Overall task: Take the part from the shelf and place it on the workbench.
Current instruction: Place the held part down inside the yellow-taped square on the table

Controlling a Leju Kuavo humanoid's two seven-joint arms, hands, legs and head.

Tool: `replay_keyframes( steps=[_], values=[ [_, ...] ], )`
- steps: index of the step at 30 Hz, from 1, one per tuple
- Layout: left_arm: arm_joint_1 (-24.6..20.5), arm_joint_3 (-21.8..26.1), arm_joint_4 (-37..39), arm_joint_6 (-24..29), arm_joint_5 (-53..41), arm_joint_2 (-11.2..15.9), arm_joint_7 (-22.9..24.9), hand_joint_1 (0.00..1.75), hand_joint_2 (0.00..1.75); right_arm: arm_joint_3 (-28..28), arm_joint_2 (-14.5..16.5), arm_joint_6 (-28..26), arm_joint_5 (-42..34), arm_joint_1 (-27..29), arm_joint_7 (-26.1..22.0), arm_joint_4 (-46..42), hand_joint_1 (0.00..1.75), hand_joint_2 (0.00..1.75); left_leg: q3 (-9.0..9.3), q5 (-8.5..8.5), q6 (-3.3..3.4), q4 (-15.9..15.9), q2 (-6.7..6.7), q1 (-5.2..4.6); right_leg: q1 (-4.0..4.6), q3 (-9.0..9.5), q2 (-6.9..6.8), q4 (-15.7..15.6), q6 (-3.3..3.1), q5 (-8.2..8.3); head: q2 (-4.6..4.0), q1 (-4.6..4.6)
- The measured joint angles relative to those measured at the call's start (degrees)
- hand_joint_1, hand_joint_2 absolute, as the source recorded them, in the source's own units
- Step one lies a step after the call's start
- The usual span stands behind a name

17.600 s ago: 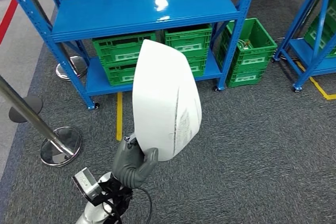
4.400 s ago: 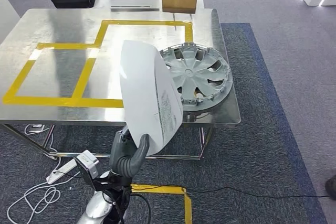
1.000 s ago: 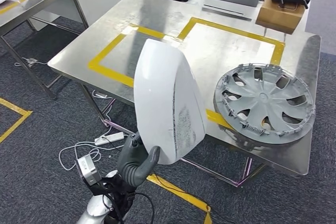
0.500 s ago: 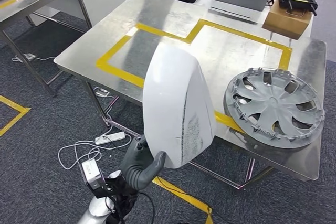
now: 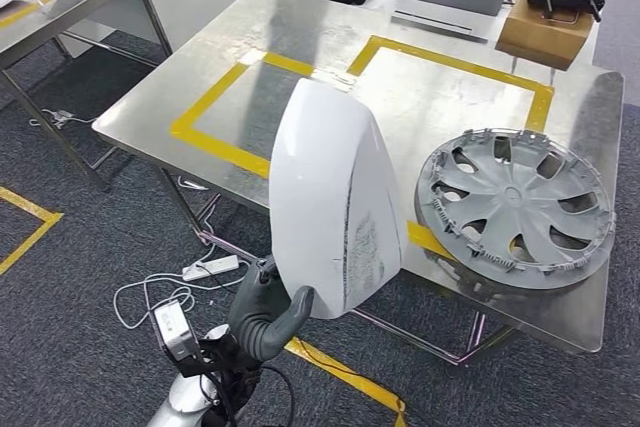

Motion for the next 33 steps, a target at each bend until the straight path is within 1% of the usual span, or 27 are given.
replay_keyframes(
  steps=[2,3,4,5,7,8,9,10,12,13,14,15,17,18,19,20,22,24,25,26,27,28,29,30,31,32,33],
  values=[
    [-0.02,0.00,0.00,0.00,0.00,-0.01,0.00,1.75,1.75,0.00,0.00,0.00,-0.01,0.01,0.00,0.00,0.00,1.75,3.49,4.47,0.42,-7.84,0.04,-0.02,0.03,0.47,0.11,0.01,0.27,-0.27,0.00,0.02],
    [-0.04,-0.01,0.00,0.00,0.00,-0.02,0.00,1.75,1.75,0.00,0.00,0.01,0.00,-0.01,0.00,0.00,0.00,1.75,5.00,5.71,0.70,-11.33,0.05,-0.11,0.11,0.52,0.15,0.07,0.50,-0.39,0.00,0.01],
    [-0.05,-0.01,0.00,0.00,-0.01,-0.04,0.01,1.75,1.75,0.00,0.00,0.01,-0.01,-0.03,0.00,0.00,0.00,1.75,5.83,6.19,0.94,-13.40,0.04,-0.22,0.17,0.45,0.14,0.09,0.79,-0.44,0.00,0.06],
    [-0.06,-0.01,0.00,0.00,-0.01,-0.07,0.01,1.75,1.75,0.00,0.00,0.02,-0.01,-0.04,0.00,0.00,0.00,1.75,6.06,6.02,1.15,-14.19,-0.01,-0.34,0.22,0.33,0.08,0.06,1.10,-0.44,0.00,0.07],
    [-0.04,-0.01,0.00,0.00,-0.01,-0.13,0.02,1.75,1.75,0.00,0.00,0.02,-0.02,-0.07,0.00,0.00,0.00,1.75,6.09,6.18,1.64,-14.72,-0.10,-0.30,0.18,0.19,-0.03,-0.12,1.79,-0.43,0.00,0.10],
    [-0.07,-0.01,0.00,0.00,-0.02,-0.16,0.02,1.75,1.75,0.00,0.00,0.02,-0.02,-0.08,0.00,0.00,0.00,1.75,6.25,6.32,1.96,-14.99,-0.08,-0.19,0.15,-0.03,-0.04,0.30,2.06,-0.89,0.00,0.14],
    [-0.12,-0.03,0.00,0.00,-0.09,-0.19,0.02,1.75,1.75,0.00,0.00,0.04,-0.01,-0.11,0.00,0.00,0.00,1.75,6.40,6.48,2.29,-15.27,-0.04,-0.05,0.14,-0.71,-0.01,1.71,2.29,-1.86,0.00,0.28],
    [-0.15,-0.04,0.00,0.03,-0.21,-0.20,0.02,1.75,1.75,0.00,-0.01,0.10,-0.01,-0.14,0.00,0.00,0.00,1.75,6.51,6.59,2.53,-15.48,0.04,0.06,0.11,-2.02,0.02,4.38,2.46,-3.37,0.00,0.42],
    [-0.16,-0.07,0.02,0.09,-0.46,-0.19,0.02,1.75,1.75,0.00,-0.02,0.29,0.01,-0.09,0.00,0.00,0.00,1.75,6.47,6.56,2.75,-15.48,0.10,-0.04,0.10,-5.79,0.04,12.18,2.74,-6.77,0.00,0.66],
    [-0.12,-0.07,0.04,0.13,-0.49,-0.18,0.02,1.75,1.75,0.00,-0.02,0.40,0.02,-0.01,0.00,0.00,0.00,1.75,6.47,6.53,2.79,-15.47,0.10,-0.09,0.08,-7.37,0.04,15.19,2.84,-7.57,0.00,0.67],
    [-0.11,-0.07,0.06,0.13,-0.46,-0.16,0.02,1.75,1.75,-0.01,-0.03,0.48,0.02,0.07,0.01,0.00,0.00,1.75,6.49,6.50,2.82,-15.46,0.07,-0.13,0.09,-8.06,0.04,16.28,2.90,-7.31,0.00,0.68],
    [-0.11,-0.07,0.08,0.13,-0.40,-0.16,0.02,1.75,1.75,-0.01,-0.04,0.54,0.02,0.12,0.01,0.00,0.00,1.75,6.57,6.46,2.80,-15.45,0.01,-0.15,0.08,-7.58,0.03,14.95,2.90,-5.91,0.00,0.70],
    [-0.11,-0.07,0.09,0.10,-0.17,-0.16,0.01,1.75,1.75,-0.01,-0.14,0.58,0.05,0.07,0.01,0.00,0.00,1.75,6.79,6.29,2.59,-15.42,-0.09,-0.17,0.05,-4.01,0.02,7.25,2.77,-1.85,0.00,0.72],
    [-0.14,-0.07,0.09,0.01,-0.07,-0.17,-0.01,1.75,1.75,0.00,-0.19,0.60,0.09,-0.02,-0.02,0.00,0.00,1.75,6.81,6.13,2.36,-15.31,-0.13,-0.30,0.08,-2.08,0.06,3.47,2.61,-0.59,0.00,0.71],
    [-0.17,-0.07,0.09,-0.20,-0.01,-0.16,-0.02,1.75,1.75,0.00,-0.22,0.63,0.16,-0.11,-0.08,0.00,0.00,1.75,6.74,5.86,2.09,-15.29,-0.14,-0.42,0.11,-0.79,0.09,0.98,2.34,-0.18,0.00,0.66],
    [-0.21,-0.09,0.09,-0.53,-0.03,-0.16,-0.05,1.75,1.75,0.01,-0.22,0.66,0.26,-0.16,-0.17,0.00,0.00,1.75,6.66,5.54,1.78,-15.29,-0.14,-0.52,0.20,-0.17,0.13,-0.16,2.00,-0.44,0.00,0.64],
    [-0.30,-0.15,0.08,-1.30,-0.26,-0.15,-0.21,1.75,1.75,0.01,-0.22,0.68,0.45,-0.14,-0.37,0.00,0.00,1.75,6.74,4.75,1.09,-15.40,-0.09,-0.51,0.28,0.22,0.18,-0.43,1.15,-1.07,0.00,0.62],
    [-0.44,-0.22,0.05,-1.75,-0.53,-0.12,-0.48,1.75,1.75,0.02,-0.23,0.70,0.57,0.02,-0.46,0.00,0.00,1.75,6.69,3.45,0.33,-13.72,0.02,-0.34,0.11,1.19,0.07,-0.59,0.43,-0.98,-0.01,0.40],
    [-0.51,-0.24,0.04,-1.73,-0.66,-0.10,-0.59,1.75,1.75,0.02,-0.23,0.71,0.60,0.04,-0.46,0.00,0.00,1.75,5.75,2.15,-0.01,-11.18,0.07,-0.23,-0.03,1.82,0.01,-0.66,0.14,-0.93,0.00,0.24],
    [-0.53,-0.25,0.05,-1.56,-0.77,-0.07,-0.66,1.75,1.75,0.02,-0.24,0.71,0.61,0.03,-0.45,0.00,0.00,1.75,3.99,0.57,-0.32,-7.49,0.08,-0.11,-0.07,2.22,-0.05,-0.67,-0.06,-0.95,-0.01,0.05],
    [-0.51,-0.24,0.07,-1.28,-0.84,-0.06,-0.68,1.75,1.75,0.02,-0.24,0.70,0.57,-0.02,-0.42,0.00,0.00,1.75,1.66,-1.04,-0.55,-3.39,0.08,-0.03,-0.07,2.53,-0.05,-0.66,-0.19,-1.23,0.00,-0.09],
    [-0.44,-0.22,0.08,-0.93,-0.91,-0.04,-0.64,1.75,1.75,0.02,-0.24,0.68,0.52,-0.04,-0.38,0.00,0.00,1.75,-0.55,-1.96,-0.68,-0.01,0.08,0.03,-0.06,2.77,-0.02,-0.65,-0.21,-1.52,0.00,-0.05],
    [-0.37,-0.20,0.10,-0.62,-0.93,-0.03,-0.57,1.75,1.75,0.02,-0.24,0.67,0.45,-0.02,-0.34,0.00,0.00,1.75,-2.01,-1.71,-0.70,1.63,0.08,0.05,-0.04,3.07,0.03,-0.64,-0.19,-1.87,-0.01,-0.08],
    [-0.32,-0.17,0.10,-0.41,-0.93,-0.03,-0.51,1.75,1.75,0.02,-0.24,0.66,0.38,0.02,-0.30,0.00,0.00,1.75,-2.40,-0.23,-0.59,1.08,0.08,0.05,-0.01,3.48,0.09,-0.64,-0.14,-2.25,-0.01,-0.07],
    [-0.30,-0.16,0.11,-0.28,-0.92,-0.03,-0.46,1.75,1.75,0.01,-0.23,0.66,0.33,0.04,-0.28,0.00,0.00,1.75,-1.72,2.31,-0.33,-1.63,0.08,0.00,0.04,4.01,0.16,-0.64,-0.07,-2.68,-0.01,-0.07],
    [-0.30,-0.15,0.11,-0.24,-0.92,-0.03,-0.44,1.75,1.75,0.01,-0.22,0.66,0.31,0.06,-0.26,0.00,0.00,1.75,-0.42,5.24,0.12,-5.67,0.07,-0.11,0.09,4.55,0.24,-0.64,0.08,-3.16,-0.01,-0.08],
    [-0.30,-0.15,0.11,-0.23,-0.92,-0.03,-0.43,1.75,1.75,0.00,-0.18,0.66,0.31,0.07,-0.25,0.01,0.00,1.75,0.94,7.34,0.64,-9.26,0.08,-0.28,0.24,4.99,0.29,-0.59,0.36,-3.67,0.00,-0.01]
  ],
)
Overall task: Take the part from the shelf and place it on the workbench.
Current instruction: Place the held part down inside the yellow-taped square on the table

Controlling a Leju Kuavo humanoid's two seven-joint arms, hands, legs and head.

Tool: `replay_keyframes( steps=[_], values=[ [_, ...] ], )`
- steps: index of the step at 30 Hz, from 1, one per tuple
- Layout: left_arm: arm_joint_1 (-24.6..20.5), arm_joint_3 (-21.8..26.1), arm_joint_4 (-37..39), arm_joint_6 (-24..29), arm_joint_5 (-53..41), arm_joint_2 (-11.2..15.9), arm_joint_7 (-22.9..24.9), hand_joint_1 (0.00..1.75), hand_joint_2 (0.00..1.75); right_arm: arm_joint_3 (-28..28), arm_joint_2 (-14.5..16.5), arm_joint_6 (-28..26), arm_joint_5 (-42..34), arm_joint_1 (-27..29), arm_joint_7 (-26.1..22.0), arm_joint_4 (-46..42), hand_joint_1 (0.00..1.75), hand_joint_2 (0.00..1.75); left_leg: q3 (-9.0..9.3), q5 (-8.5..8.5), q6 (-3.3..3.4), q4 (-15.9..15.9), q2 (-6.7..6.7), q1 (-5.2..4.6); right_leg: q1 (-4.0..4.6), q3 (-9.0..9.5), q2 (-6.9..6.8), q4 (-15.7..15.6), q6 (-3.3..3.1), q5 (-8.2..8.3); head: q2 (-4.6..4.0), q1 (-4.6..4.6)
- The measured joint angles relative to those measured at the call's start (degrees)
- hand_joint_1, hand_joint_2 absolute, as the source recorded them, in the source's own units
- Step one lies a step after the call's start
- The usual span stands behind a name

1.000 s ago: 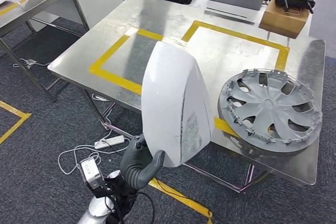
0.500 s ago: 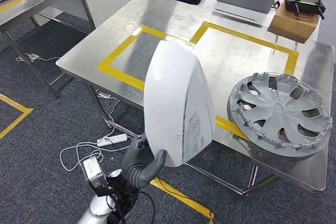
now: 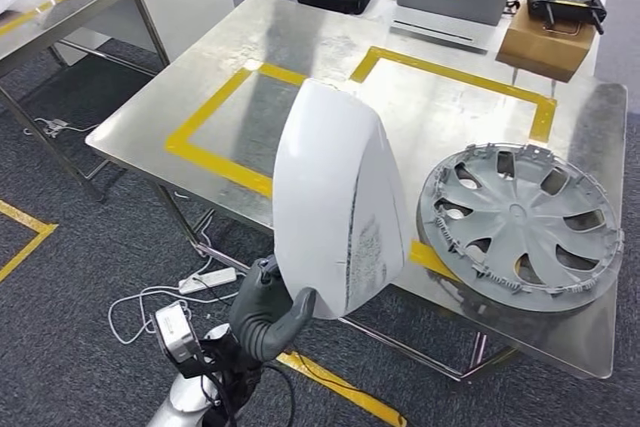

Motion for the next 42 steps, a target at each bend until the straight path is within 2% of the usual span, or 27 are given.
replay_keyframes(
  steps=[1,2,5,6,7,9,10,11,12,13,14,16,17,21,23,25,26,27,28,30,31,32,33,37,39,41,42],
  values=[
    [0.00,0.01,0.01,0.02,0.00,-0.01,0.01,1.75,1.75,0.00,0.04,-0.01,0.01,-0.02,-0.01,0.01,0.00,1.75,1.01,1.29,0.46,-2.63,0.00,-0.17,0.06,0.24,0.05,0.03,0.31,-0.43,0.00,0.02],
    [0.00,0.01,0.01,0.04,0.00,-0.03,0.02,1.75,1.75,0.00,0.08,-0.01,0.00,-0.05,-0.01,0.02,0.00,1.75,1.51,1.63,0.84,-3.90,-0.01,-0.34,0.09,0.26,0.03,0.01,0.65,-0.76,0.00,0.09],
    [-0.02,0.02,0.02,0.10,0.00,-0.17,0.04,1.75,1.75,0.00,0.10,-0.02,-0.03,-0.30,-0.01,0.01,0.00,1.75,2.08,1.13,1.48,-4.58,-0.13,-0.31,0.00,0.38,-0.21,-0.37,1.48,-1.47,0.00,0.21],
    [-0.07,0.02,0.02,0.09,0.00,-0.22,0.05,1.75,1.75,0.00,0.10,-0.02,-0.04,-0.40,-0.01,0.01,0.00,1.75,2.43,1.10,1.72,-4.99,-0.12,-0.14,0.02,0.17,-0.24,0.33,1.69,-2.21,0.00,0.28],
    [-0.13,0.02,0.02,0.09,0.00,-0.26,0.05,1.75,1.75,0.00,0.10,-0.02,-0.04,-0.49,-0.01,0.01,0.00,1.75,2.77,1.12,1.92,-5.40,-0.08,0.06,0.05,-0.68,-0.23,2.18,1.90,-3.41,0.00,0.38],
    [-0.20,0.02,0.03,0.07,0.01,-0.28,0.09,1.75,1.75,0.00,0.09,-0.02,-0.05,-0.53,-0.01,0.01,0.00,1.75,2.98,0.98,2.27,-5.64,0.00,0.18,-0.04,-4.67,-0.20,9.28,2.21,-6.70,0.00,0.53],
    [-0.19,0.02,0.05,0.07,0.01,-0.28,0.10,1.75,1.75,0.00,0.09,-0.02,-0.05,-0.49,-0.01,0.01,0.00,1.75,3.00,0.85,2.34,-5.61,0.00,0.16,-0.09,-7.04,-0.21,12.94,2.38,-7.79,0.00,0.54],
    [-0.16,0.03,0.08,0.06,0.01,-0.28,0.12,1.75,1.75,0.00,0.09,-0.02,-0.05,-0.42,-0.01,0.01,0.00,1.75,3.07,0.71,2.35,-5.59,-0.04,0.15,-0.14,-8.82,-0.21,15.18,2.51,-7.86,0.00,0.52],
    [-0.14,0.03,0.11,0.05,0.01,-0.28,0.13,1.75,1.75,0.00,0.09,-0.02,-0.08,-0.37,0.00,0.01,0.00,1.75,3.22,0.55,2.29,-5.57,-0.11,0.15,-0.18,-9.58,-0.22,15.24,2.61,-6.63,0.00,0.53],
    [-0.13,0.03,0.12,0.06,0.01,-0.28,0.13,1.75,1.75,0.00,0.06,-0.02,-0.09,-0.34,0.02,0.01,0.00,1.75,3.46,0.35,2.15,-5.53,-0.19,0.18,-0.26,-9.15,-0.24,12.94,2.69,-4.30,0.00,0.55],
    [-0.13,0.03,0.13,0.06,0.01,-0.28,0.13,1.75,1.75,0.00,0.03,-0.02,-0.11,-0.34,0.03,0.01,0.00,1.75,3.74,0.11,1.92,-5.45,-0.26,0.21,-0.37,-7.85,-0.27,8.99,2.74,-1.52,0.00,0.55],
    [-0.15,0.03,0.13,0.06,0.01,-0.27,0.15,1.75,1.75,0.00,0.00,0.00,-0.13,-0.38,-0.01,0.02,0.00,1.75,4.00,-0.34,1.34,-5.13,-0.33,0.03,-0.44,-5.28,-0.16,2.59,2.58,1.77,0.00,0.57],
    [-0.16,0.03,0.13,0.08,0.03,-0.26,0.17,1.75,1.75,0.00,0.01,0.00,-0.13,-0.39,-0.06,0.03,0.00,1.75,3.99,-0.44,1.06,-4.99,-0.33,-0.08,-0.40,-4.63,-0.06,1.22,2.32,2.22,0.00,0.51],
    [-0.17,0.07,0.13,0.31,0.34,-0.24,0.29,1.75,1.75,-0.02,0.00,0.00,-0.23,-0.28,-0.18,0.01,0.00,1.75,3.78,-1.05,0.13,-4.21,-0.28,0.01,-0.31,-4.22,0.09,0.96,0.89,2.39,0.00,0.30],
    [-0.17,0.10,0.13,0.46,0.46,-0.20,0.37,1.75,1.75,-0.02,0.01,0.00,-0.25,-0.30,-0.19,0.01,0.00,1.75,1.94,-3.91,-0.46,0.31,-0.17,0.12,-0.43,-4.05,0.00,0.80,0.31,2.47,0.00,0.06],
    [-0.07,0.13,0.13,0.61,0.62,-0.13,0.43,1.75,1.75,-0.01,0.01,0.00,-0.26,-0.30,-0.19,0.01,0.00,1.75,-1.50,-7.53,-0.78,8.12,-0.12,0.19,-0.38,-4.02,-0.09,0.82,0.03,2.40,0.00,-0.06],
    [0.01,0.15,0.13,0.67,0.70,-0.10,0.46,1.75,1.75,-0.01,0.01,0.00,-0.27,-0.25,-0.19,0.01,0.00,1.75,-2.72,-8.23,-0.78,10.82,-0.12,0.20,-0.34,-3.99,-0.13,0.83,-0.01,2.36,0.00,-0.05],
    [0.07,0.16,0.13,0.71,0.79,-0.08,0.48,1.75,1.75,-0.02,0.00,0.01,-0.27,-0.21,-0.19,0.01,0.00,1.75,-3.05,-7.82,-0.68,11.55,-0.12,0.19,-0.30,-3.92,-0.14,0.83,-0.04,2.34,0.00,-0.05],
    [0.11,0.17,0.13,0.75,0.87,-0.08,0.48,1.75,1.75,-0.02,0.00,0.01,-0.27,-0.20,-0.19,0.01,0.00,1.75,-2.27,-6.31,-0.47,9.95,-0.12,0.18,-0.25,-3.80,-0.09,0.83,-0.04,2.30,0.00,-0.05],
    [0.10,0.18,0.13,0.80,0.96,-0.08,0.49,1.75,1.75,-0.02,0.02,0.02,-0.27,-0.22,-0.19,0.01,0.00,1.75,1.41,-2.27,0.33,2.42,-0.12,0.00,-0.15,-3.50,0.03,0.82,0.05,2.17,0.00,-0.03],
    [0.08,0.19,0.13,0.81,1.00,-0.09,0.51,1.75,1.75,-0.02,0.03,0.02,-0.27,-0.23,-0.19,0.01,0.00,1.75,3.02,-1.05,0.72,-0.91,-0.10,-0.13,-0.04,-3.43,0.06,0.84,0.16,2.08,0.00,0.00],
    [0.05,0.19,0.13,0.82,1.05,-0.11,0.52,1.75,1.75,-0.02,0.04,0.02,-0.27,-0.23,-0.19,0.01,0.00,1.75,4.13,-0.55,1.04,-3.26,-0.09,-0.27,0.03,-3.46,0.07,0.86,0.29,2.01,0.00,-0.01],
    [0.04,0.20,0.13,0.83,1.16,-0.13,0.54,1.75,1.75,-0.02,0.04,0.03,-0.27,-0.24,-0.19,0.01,0.00,1.75,4.50,-0.79,1.19,-4.16,-0.07,-0.37,0.08,-3.58,0.03,0.88,0.46,2.01,0.00,0.00],
    [0.09,0.20,0.13,0.96,1.55,-0.21,0.73,1.75,1.75,-0.02,0.04,0.03,-0.34,-0.30,-0.17,0.01,0.00,1.75,4.78,-0.68,1.62,-5.50,-0.10,-0.13,0.04,-3.92,-0.22,0.84,1.51,1.72,0.00,0.06],
    [0.02,0.20,0.13,0.98,1.66,-0.30,0.82,1.75,1.75,-0.02,0.03,0.04,-0.38,-0.35,-0.18,0.01,0.00,1.75,5.06,-0.35,2.00,-6.16,0.02,0.18,0.04,-5.67,-0.21,4.32,1.94,-0.54,0.00,0.21],
    [0.00,0.21,0.14,0.99,1.87,-0.31,0.88,1.75,1.75,-0.01,0.04,0.08,-0.44,-0.29,-0.22,0.01,0.00,1.75,4.97,-0.30,2.16,-6.19,0.10,0.11,0.01,-9.29,-0.19,11.69,2.23,-3.87,0.00,0.28],
    [0.03,0.23,0.16,0.99,1.96,-0.31,0.91,1.75,1.75,-0.01,0.04,0.13,-0.46,-0.20,-0.24,0.01,0.00,1.75,4.94,-0.30,2.17,-6.19,0.12,0.07,-0.01,-10.90,-0.20,14.79,2.35,-4.77,0.00,0.27]
  ],
)
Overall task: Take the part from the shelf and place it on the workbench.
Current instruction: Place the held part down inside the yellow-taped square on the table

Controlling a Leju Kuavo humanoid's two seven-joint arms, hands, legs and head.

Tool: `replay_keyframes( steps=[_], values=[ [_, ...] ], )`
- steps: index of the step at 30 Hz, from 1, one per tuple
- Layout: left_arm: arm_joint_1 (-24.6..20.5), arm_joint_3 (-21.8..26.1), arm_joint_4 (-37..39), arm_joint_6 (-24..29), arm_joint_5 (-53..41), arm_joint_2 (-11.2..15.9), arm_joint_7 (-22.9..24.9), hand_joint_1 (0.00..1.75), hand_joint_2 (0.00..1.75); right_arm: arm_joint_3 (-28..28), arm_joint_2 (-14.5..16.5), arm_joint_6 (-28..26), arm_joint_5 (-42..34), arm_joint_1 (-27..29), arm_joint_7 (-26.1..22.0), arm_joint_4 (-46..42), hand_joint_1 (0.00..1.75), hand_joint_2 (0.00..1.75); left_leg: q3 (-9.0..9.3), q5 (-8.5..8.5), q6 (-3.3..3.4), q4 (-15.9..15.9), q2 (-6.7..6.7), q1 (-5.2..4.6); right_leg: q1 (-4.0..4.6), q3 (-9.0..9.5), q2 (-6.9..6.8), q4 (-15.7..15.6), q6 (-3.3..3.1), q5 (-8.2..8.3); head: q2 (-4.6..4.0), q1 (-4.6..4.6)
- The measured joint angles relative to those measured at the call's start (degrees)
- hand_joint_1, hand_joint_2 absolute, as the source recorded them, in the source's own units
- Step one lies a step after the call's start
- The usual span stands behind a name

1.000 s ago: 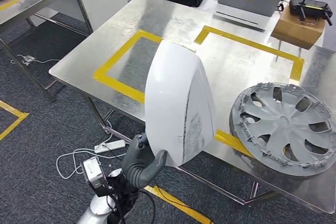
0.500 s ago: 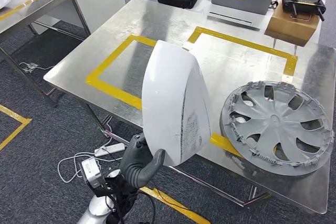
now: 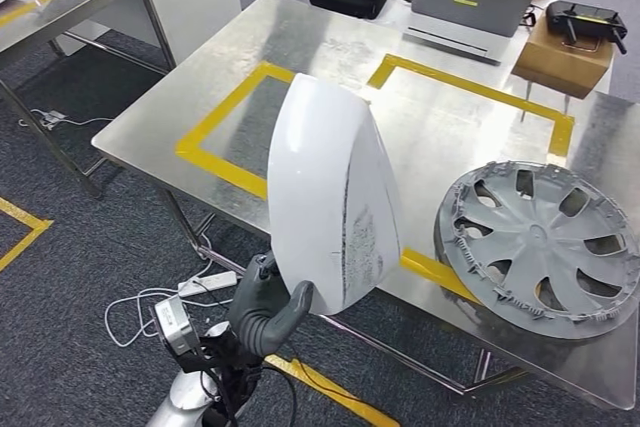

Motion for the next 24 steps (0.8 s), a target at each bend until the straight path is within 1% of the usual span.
replay_keyframes(
  steps=[1,2,3,4,5,6,7,9,10,11,12,13,14,15,16,17,18,19,20,21,22,24],
  values=[
    [0.02,0.02,0.02,0.00,0.09,0.01,0.02,1.75,1.75,-0.01,0.00,0.04,-0.01,0.10,0.01,0.00,0.00,1.75,0.00,0.00,0.01,0.01,0.00,-0.04,0.00,-0.81,0.00,1.39,0.08,0.10,0.00,0.00],
    [0.02,0.04,0.03,0.00,0.17,0.01,0.04,1.75,1.75,-0.01,-0.01,0.08,-0.01,0.18,0.03,0.00,0.00,1.75,0.03,0.00,0.00,0.03,-0.04,-0.05,0.00,-0.48,-0.02,0.41,0.10,1.35,0.00,0.02],
    [0.03,0.06,0.03,0.00,0.25,0.01,0.07,1.75,1.75,-0.01,-0.01,0.10,0.02,0.21,0.06,0.00,0.00,1.75,0.11,-0.03,-0.04,0.05,-0.07,-0.04,-0.01,0.95,-0.03,-2.71,0.06,3.42,0.00,0.01],
    [0.02,0.07,0.03,-0.01,0.32,0.01,0.10,1.75,1.75,-0.01,-0.02,0.11,0.04,0.19,0.09,0.00,0.00,1.75,0.18,-0.08,-0.14,0.09,-0.10,-0.05,-0.03,2.91,-0.05,-6.89,-0.02,5.37,0.00,0.03],
    [-0.01,0.06,0.03,-0.10,0.32,0.01,0.19,1.75,1.75,-0.01,-0.03,0.16,0.08,0.11,0.10,0.00,0.00,1.75,0.14,-0.17,-0.35,0.22,-0.12,-0.17,-0.01,4.83,-0.04,-10.69,-0.20,6.73,0.00,0.04],
    [-0.06,0.02,0.03,-0.26,0.21,0.03,0.30,1.75,1.75,0.00,-0.03,0.24,0.14,0.04,0.09,0.00,0.00,1.75,0.04,-0.25,-0.62,0.33,-0.12,-0.30,0.02,6.11,0.01,-13.24,-0.46,7.39,0.00,0.00],
    [-0.12,-0.05,0.03,-0.50,-0.02,0.05,0.40,1.75,1.75,0.01,-0.04,0.34,0.20,-0.03,0.07,0.00,0.00,1.75,-0.10,-0.50,-0.93,0.38,-0.13,-0.42,0.09,6.71,0.06,-14.44,-0.83,7.26,0.00,0.00],
    [-0.22,-0.20,0.04,-1.02,-0.45,0.13,0.45,1.75,1.75,0.01,-0.04,0.58,0.28,-0.04,0.01,0.00,0.00,1.75,-0.14,-1.17,-1.64,0.35,-0.10,-0.45,0.14,6.88,0.18,-14.64,-1.65,6.71,0.00,-0.03],
    [-0.28,-0.25,0.04,-1.17,-0.58,0.15,0.39,1.75,1.75,0.00,-0.04,0.69,0.29,0.05,-0.01,0.00,0.00,1.75,-0.07,-1.62,-2.00,0.69,-0.08,-0.38,0.07,7.21,0.20,-14.73,-2.04,6.45,0.00,-0.04],
    [-0.34,-0.27,0.04,-1.25,-0.60,0.17,0.32,1.75,1.75,-0.01,-0.04,0.75,0.28,0.13,-0.02,0.00,0.00,1.75,-0.37,-2.22,-2.37,1.89,-0.05,-0.30,-0.05,7.71,0.22,-14.81,-2.37,6.28,0.00,-0.31],
    [-0.39,-0.27,0.04,-1.26,-0.61,0.17,0.24,1.75,1.75,-0.01,-0.04,0.79,0.28,0.20,-0.03,0.00,0.00,1.75,-1.39,-3.26,-2.72,4.35,-0.02,-0.21,-0.18,8.42,0.21,-14.89,-2.68,6.09,0.00,-0.49],
    [-0.41,-0.27,0.06,-1.27,-0.63,0.20,0.18,1.75,1.75,-0.01,-0.04,0.81,0.28,0.25,-0.03,0.00,0.00,1.75,-3.27,-4.62,-3.03,8.07,-0.03,-0.10,-0.21,8.95,0.18,-14.91,-2.90,5.83,0.00,-0.71],
    [-0.38,-0.27,0.09,-1.28,-0.63,0.23,0.14,1.75,1.75,-0.01,-0.04,0.81,0.28,0.26,-0.03,0.00,0.00,1.75,-5.73,-6.01,-3.27,12.30,-0.04,-0.01,-0.21,9.48,0.16,-14.90,-3.02,5.43,-0.01,-0.86],
    [-0.32,-0.27,0.15,-1.29,-0.64,0.27,0.11,1.75,1.75,-0.01,-0.04,0.81,0.28,0.29,-0.02,0.00,0.00,1.75,-8.13,-6.84,-3.41,15.93,-0.04,0.04,-0.20,10.03,0.17,-14.90,-3.04,4.96,-0.01,-0.80],
    [-0.24,-0.27,0.21,-1.29,-0.64,0.30,0.12,1.75,1.75,-0.01,-0.04,0.81,0.28,0.34,-0.02,0.00,0.00,1.75,-9.83,-6.50,-3.42,17.87,-0.04,0.06,-0.19,10.67,0.23,-14.89,-2.98,4.40,-0.01,-0.84],
    [-0.19,-0.27,0.26,-1.29,-0.64,0.32,0.12,1.75,1.75,-0.01,-0.05,0.81,0.28,0.38,-0.01,0.00,0.00,1.75,-10.48,-4.79,-3.28,17.47,-0.05,0.04,-0.17,11.45,0.31,-14.89,-2.91,3.79,-0.01,-0.83],
    [-0.17,-0.27,0.30,-1.29,-0.64,0.33,0.12,1.75,1.75,-0.01,-0.05,0.81,0.28,0.41,-0.01,0.00,0.00,1.75,-10.06,-2.03,-2.98,14.83,-0.06,-0.02,-0.14,12.37,0.39,-14.90,-2.82,3.15,-0.01,-0.83],
    [-0.17,-0.27,0.32,-1.28,-0.62,0.33,0.12,1.75,1.75,-0.01,-0.04,0.81,0.27,0.43,-0.01,0.00,0.00,1.75,-9.06,1.18,-2.46,10.86,-0.14,-0.18,-0.15,13.08,0.47,-14.91,-2.72,2.54,0.00,-0.84],
    [-0.16,-0.27,0.37,-1.22,-0.56,0.36,0.12,1.75,1.75,-0.01,0.03,0.81,0.22,0.41,-0.01,0.03,0.00,1.75,-7.97,3.53,-1.81,7.57,-0.24,-0.41,-0.07,13.60,0.52,-14.90,-2.50,1.96,-0.01,-0.67],
    [-0.11,-0.26,0.41,-1.09,-0.50,0.36,0.16,1.75,1.75,-0.01,0.08,0.79,0.18,0.38,-0.01,0.07,0.00,1.75,-7.10,4.91,-1.19,5.11,-0.32,-0.66,-0.11,13.88,0.59,-14.92,-2.21,1.55,0.00,-0.57],
    [-0.06,-0.24,0.46,-0.89,-0.44,0.35,0.26,1.75,1.75,-0.01,0.12,0.78,0.13,0.35,-0.01,0.10,0.00,1.75,-6.70,5.16,-0.65,4.02,-0.39,-0.88,-0.18,13.92,0.62,-15.06,-1.86,1.24,-0.01,-0.48],
    [-0.01,-0.18,0.50,-0.43,-0.40,0.23,0.46,1.75,1.75,-0.01,0.17,0.75,0.07,0.24,-0.01,0.13,0.00,1.75,-6.26,4.18,0.09,3.49,-0.39,-1.01,-0.26,14.54,0.51,-15.95,-1.13,0.87,0.01,-0.47]
  ],
)
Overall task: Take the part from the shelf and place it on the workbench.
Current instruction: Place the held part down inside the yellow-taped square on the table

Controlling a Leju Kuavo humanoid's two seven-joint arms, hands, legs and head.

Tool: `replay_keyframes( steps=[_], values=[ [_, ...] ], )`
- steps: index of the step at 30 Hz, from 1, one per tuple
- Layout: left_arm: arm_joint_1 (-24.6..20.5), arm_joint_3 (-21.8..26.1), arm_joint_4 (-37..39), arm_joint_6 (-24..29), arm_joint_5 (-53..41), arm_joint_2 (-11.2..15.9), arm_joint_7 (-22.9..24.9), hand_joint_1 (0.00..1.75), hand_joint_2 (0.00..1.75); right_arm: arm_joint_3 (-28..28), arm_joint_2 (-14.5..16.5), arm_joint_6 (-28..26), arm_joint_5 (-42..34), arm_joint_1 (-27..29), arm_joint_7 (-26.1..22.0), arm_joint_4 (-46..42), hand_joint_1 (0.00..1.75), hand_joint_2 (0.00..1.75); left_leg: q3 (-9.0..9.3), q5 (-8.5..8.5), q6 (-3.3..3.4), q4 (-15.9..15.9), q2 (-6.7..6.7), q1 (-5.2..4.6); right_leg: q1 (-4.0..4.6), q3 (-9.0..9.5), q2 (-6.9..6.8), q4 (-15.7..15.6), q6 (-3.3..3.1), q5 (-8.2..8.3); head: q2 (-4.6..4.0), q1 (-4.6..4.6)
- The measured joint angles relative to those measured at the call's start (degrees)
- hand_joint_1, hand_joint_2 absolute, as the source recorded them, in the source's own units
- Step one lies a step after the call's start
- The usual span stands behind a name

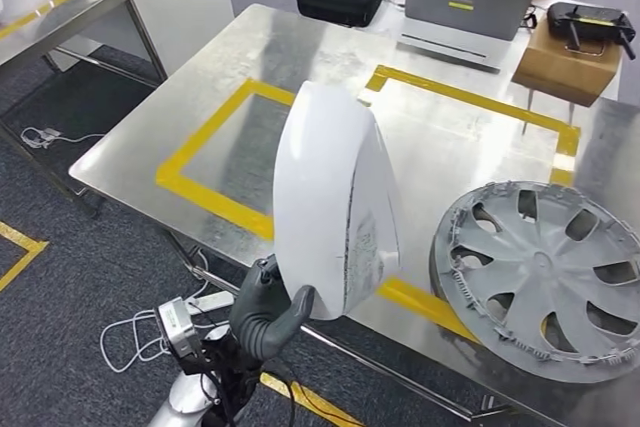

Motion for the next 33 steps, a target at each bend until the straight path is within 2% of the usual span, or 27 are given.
replay_keyframes(
  steps=[2,3,4,6,7,8,9,10,11,12,13,14,16,18,19,21,22,23,24,26,27,28,29,31,33],
  values=[
    [-0.13,0.04,-0.01,0.33,-0.01,-0.19,0.09,1.75,1.75,-0.01,0.03,-0.02,-0.04,-0.11,0.01,-0.03,0.00,1.75,1.06,-0.80,0.49,-1.46,0.04,0.34,0.12,0.37,-0.22,-0.12,0.48,-0.89,0.00,0.11],
    [-0.22,0.04,-0.01,0.42,-0.02,-0.25,0.11,1.75,1.75,-0.01,0.04,-0.04,-0.03,-0.18,0.01,-0.05,0.00,1.75,1.73,-1.05,0.63,-2.31,0.07,0.57,0.19,-0.45,-0.28,1.48,0.64,-1.79,0.00,0.19],
    [-0.27,0.05,0.01,0.51,-0.02,-0.29,0.13,1.75,1.75,0.00,0.03,-0.05,-0.02,-0.22,0.01,-0.07,0.00,1.75,2.22,-1.31,0.63,-2.82,0.11,0.74,0.17,-2.44,-0.30,4.66,0.71,-3.09,-0.01,0.29],
    [-0.32,0.05,0.11,0.58,-0.02,-0.29,0.14,1.75,1.75,0.01,0.03,-0.05,-0.02,-0.17,0.00,-0.07,0.00,1.75,2.89,-1.95,0.55,-3.09,0.12,0.84,0.16,-8.22,-0.30,12.97,0.88,-5.30,-0.01,0.33],
    [-0.29,0.07,0.20,0.62,-0.02,-0.28,0.15,1.75,1.75,0.01,0.03,-0.05,-0.02,-0.07,0.00,-0.07,0.00,1.75,3.26,-2.35,0.41,-3.07,0.07,0.88,0.14,-10.70,-0.30,15.77,1.02,-5.20,-0.01,0.32],
    [-0.26,0.08,0.27,0.64,-0.01,-0.27,0.15,1.75,1.75,-0.01,0.01,-0.05,-0.04,0.05,0.02,-0.07,0.00,1.75,3.72,-2.75,0.24,-3.04,-0.01,0.93,0.09,-12.16,-0.31,16.36,1.21,-3.77,-0.01,0.32],
    [-0.23,0.09,0.33,0.67,0.01,-0.26,0.16,1.75,1.75,-0.01,-0.02,-0.05,-0.04,0.14,0.03,-0.07,0.00,1.75,4.27,-3.17,0.01,-2.98,-0.08,1.03,-0.01,-12.46,-0.34,14.64,1.49,-1.17,-0.01,0.32],
    [-0.22,0.09,0.36,0.71,0.04,-0.25,0.16,1.75,1.75,-0.01,-0.05,-0.05,-0.04,0.18,0.05,-0.07,0.00,1.75,4.84,-3.64,-0.32,-2.83,-0.13,1.15,-0.21,-11.85,-0.42,11.14,1.86,2.05,-0.01,0.33],
    [-0.22,0.10,0.37,0.76,0.06,-0.24,0.16,1.75,1.75,-0.01,-0.04,-0.04,-0.03,0.19,0.06,-0.04,0.00,1.75,5.27,-4.12,-0.72,-2.64,-0.16,1.10,-0.32,-10.94,-0.48,7.89,2.27,4.43,-0.01,0.41],
    [-0.23,0.11,0.38,0.80,0.08,-0.23,0.15,1.75,1.75,0.01,0.02,-0.02,-0.01,0.15,0.03,0.00,0.00,1.75,5.46,-4.51,-1.08,-2.29,-0.18,1.02,-0.44,-9.95,-0.49,5.14,2.36,5.83,0.00,0.54],
    [-0.25,0.13,0.40,0.84,0.10,-0.23,0.15,1.75,1.75,0.01,0.07,0.01,0.00,0.11,0.02,0.04,0.00,1.75,5.50,-4.77,-1.38,-2.03,-0.18,0.88,-0.49,-9.33,-0.45,3.67,2.18,6.29,0.00,0.52],
    [-0.25,0.15,0.42,0.85,0.11,-0.22,0.15,1.75,1.75,0.01,0.11,0.04,0.00,0.10,0.01,0.08,0.00,1.75,5.43,-4.87,-1.58,-1.86,-0.18,0.73,-0.38,-9.06,-0.34,3.52,1.77,5.90,0.01,0.41],
    [-0.27,0.19,0.43,0.86,0.14,-0.22,0.16,1.75,1.75,0.00,0.08,0.05,-0.03,0.16,0.04,0.08,0.00,1.75,5.41,-5.07,-1.86,-1.63,-0.12,0.82,-0.35,-8.80,-0.21,3.38,0.57,5.79,0.02,0.09],
    [-0.32,0.22,0.43,0.87,0.15,-0.22,0.15,1.75,1.75,-0.03,0.05,0.04,-0.03,0.17,0.05,0.06,0.00,1.75,4.68,-6.54,-2.31,0.56,-0.02,0.95,-0.38,-8.41,-0.21,3.28,-0.38,5.72,0.02,-0.13],
    [-0.34,0.23,0.43,0.87,0.15,-0.22,0.14,1.75,1.75,-0.03,0.04,0.04,-0.02,0.12,0.04,0.04,0.00,1.75,3.52,-8.01,-2.54,3.28,0.04,1.00,-0.38,-8.19,-0.23,3.22,-0.76,5.63,0.02,-0.25],
    [-0.33,0.28,0.43,0.92,0.26,-0.21,0.14,1.75,1.75,-0.03,0.02,0.06,-0.07,0.05,0.01,0.03,0.00,1.75,-0.14,-11.19,-2.74,10.89,0.11,1.03,-0.20,-7.91,-0.27,3.23,-1.23,5.37,0.02,-0.34],
    [-0.28,0.33,0.43,0.96,0.33,-0.21,0.14,1.75,1.75,-0.03,0.02,0.08,-0.10,0.05,0.01,0.02,0.00,1.75,-1.70,-11.93,-2.66,13.79,0.12,1.02,-0.06,-7.76,-0.28,3.23,-1.38,5.25,0.02,-0.34],
    [-0.23,0.39,0.43,1.00,0.41,-0.21,0.13,1.75,1.75,-0.03,0.01,0.10,-0.17,0.07,0.05,0.02,0.00,1.75,-2.42,-11.55,-2.43,14.85,0.13,0.99,0.12,-7.59,-0.25,3.23,-1.48,5.13,0.02,-0.34],
    [-0.19,0.45,0.43,1.04,0.48,-0.21,0.12,1.75,1.75,-0.04,0.01,0.16,-0.22,0.07,0.13,0.02,0.00,1.75,-2.08,-10.05,-2.03,13.64,0.13,0.91,0.34,-7.36,-0.18,3.22,-1.56,5.00,0.02,-0.35],
    [-0.15,0.55,0.41,1.05,0.55,-0.22,0.06,1.75,1.75,-0.04,0.06,0.35,-0.31,0.08,0.36,0.03,0.00,1.75,0.85,-5.81,-0.62,6.72,0.12,0.48,0.70,-6.88,-0.04,3.17,-1.64,4.70,0.02,-0.28],
    [-0.14,0.59,0.41,1.05,0.58,-0.23,0.03,1.75,1.75,-0.05,0.10,0.56,-0.39,0.07,0.50,0.05,0.00,1.75,2.28,-4.40,0.10,3.44,0.16,0.22,0.83,-6.76,0.01,3.14,-1.57,4.57,0.02,-0.20],
    [-0.13,0.64,0.40,1.05,0.61,-0.25,-0.01,1.75,1.75,-0.09,0.15,0.90,-0.57,0.08,0.69,0.07,0.00,1.75,3.27,-3.81,0.69,1.16,0.20,-0.07,0.81,-6.78,-0.01,3.09,-1.40,4.48,0.02,-0.18],
    [-0.11,0.69,0.40,1.08,0.65,-0.27,-0.03,1.75,1.75,-0.16,0.20,1.45,-0.88,0.08,0.95,0.08,0.00,1.75,3.70,-3.95,1.07,0.10,0.23,-0.29,0.74,-6.88,-0.08,3.02,-1.16,4.43,0.02,-0.16],
    [-0.07,0.84,0.39,1.22,0.74,-0.39,-0.06,1.75,1.75,-0.41,0.21,3.03,-1.73,0.06,1.81,0.09,0.00,1.75,4.20,-4.08,1.13,-1.21,0.26,-0.28,0.77,-6.96,-0.32,2.71,-0.51,4.34,0.02,-0.27],
    [-0.05,1.01,0.37,1.46,0.83,-0.51,-0.07,1.75,1.75,-0.79,0.21,4.39,-2.37,0.08,2.79,0.09,0.00,1.75,5.25,-3.79,0.77,-2.83,0.31,0.22,0.91,-7.25,-0.47,3.37,0.09,3.54,0.02,-0.05]
  ],
)
